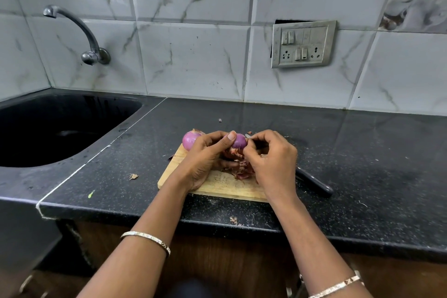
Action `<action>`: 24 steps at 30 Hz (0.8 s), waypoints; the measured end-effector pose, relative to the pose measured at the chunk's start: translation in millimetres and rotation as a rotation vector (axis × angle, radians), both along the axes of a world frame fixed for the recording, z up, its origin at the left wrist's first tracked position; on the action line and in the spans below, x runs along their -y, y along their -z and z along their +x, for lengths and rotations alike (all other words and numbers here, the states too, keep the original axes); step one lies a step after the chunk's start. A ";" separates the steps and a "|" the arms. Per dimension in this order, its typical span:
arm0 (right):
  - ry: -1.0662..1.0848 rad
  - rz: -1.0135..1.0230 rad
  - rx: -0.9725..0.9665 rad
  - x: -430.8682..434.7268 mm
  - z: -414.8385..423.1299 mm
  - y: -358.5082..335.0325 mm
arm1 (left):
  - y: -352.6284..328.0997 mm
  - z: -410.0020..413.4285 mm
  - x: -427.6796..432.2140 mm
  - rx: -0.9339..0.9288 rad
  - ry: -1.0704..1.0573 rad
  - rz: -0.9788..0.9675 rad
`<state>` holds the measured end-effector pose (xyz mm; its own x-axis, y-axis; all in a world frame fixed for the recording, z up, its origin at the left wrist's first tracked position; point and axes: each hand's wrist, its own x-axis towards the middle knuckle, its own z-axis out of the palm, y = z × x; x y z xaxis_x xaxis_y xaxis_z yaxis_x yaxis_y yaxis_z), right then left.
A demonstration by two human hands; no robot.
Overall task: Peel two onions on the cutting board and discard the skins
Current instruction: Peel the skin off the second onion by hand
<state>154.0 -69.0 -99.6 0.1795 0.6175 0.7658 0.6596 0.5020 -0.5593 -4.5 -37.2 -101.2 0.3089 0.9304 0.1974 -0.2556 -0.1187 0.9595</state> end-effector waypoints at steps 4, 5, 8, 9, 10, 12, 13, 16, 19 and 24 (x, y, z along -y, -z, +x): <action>0.006 -0.022 -0.046 -1.5 1.2 -1.0 | -2.6 0.4 3.0 0.014 0.021 -0.007; 0.009 -0.026 -0.058 -1.7 1.5 -1.2 | -3.2 0.3 3.5 0.018 0.024 -0.011; 0.018 -0.043 -0.091 -1.6 2.5 -1.1 | -4.9 0.5 4.8 0.031 0.020 -0.030; 0.025 -0.053 -0.104 -1.7 2.9 -1.1 | -5.6 0.9 5.0 0.043 0.015 -0.042; 0.034 -0.062 -0.116 -2.1 3.5 -1.1 | -6.1 1.3 5.2 0.054 0.009 -0.053; 0.057 -0.080 -0.135 -3.1 4.4 -1.1 | -6.8 1.8 4.9 0.066 -0.006 -0.068; 0.067 -0.090 -0.143 -3.4 5.1 -1.0 | -6.9 1.7 4.7 0.069 -0.013 -0.074; 0.082 -0.134 -0.167 -3.7 6.3 -0.5 | -7.1 0.6 4.3 0.083 -0.024 -0.081; 0.090 -0.167 -0.189 -4.7 7.1 -0.2 | -7.6 0.2 5.0 0.099 -0.032 -0.076; 0.098 -0.174 -0.200 -4.6 7.3 -0.9 | -8.0 -0.1 5.3 0.109 -0.026 -0.074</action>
<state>161.3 -64.5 -98.7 0.3816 0.7091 0.5929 0.5678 0.3263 -0.7557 -4.6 -42.5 -93.2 0.2648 0.9511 0.1592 -0.3561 -0.0570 0.9327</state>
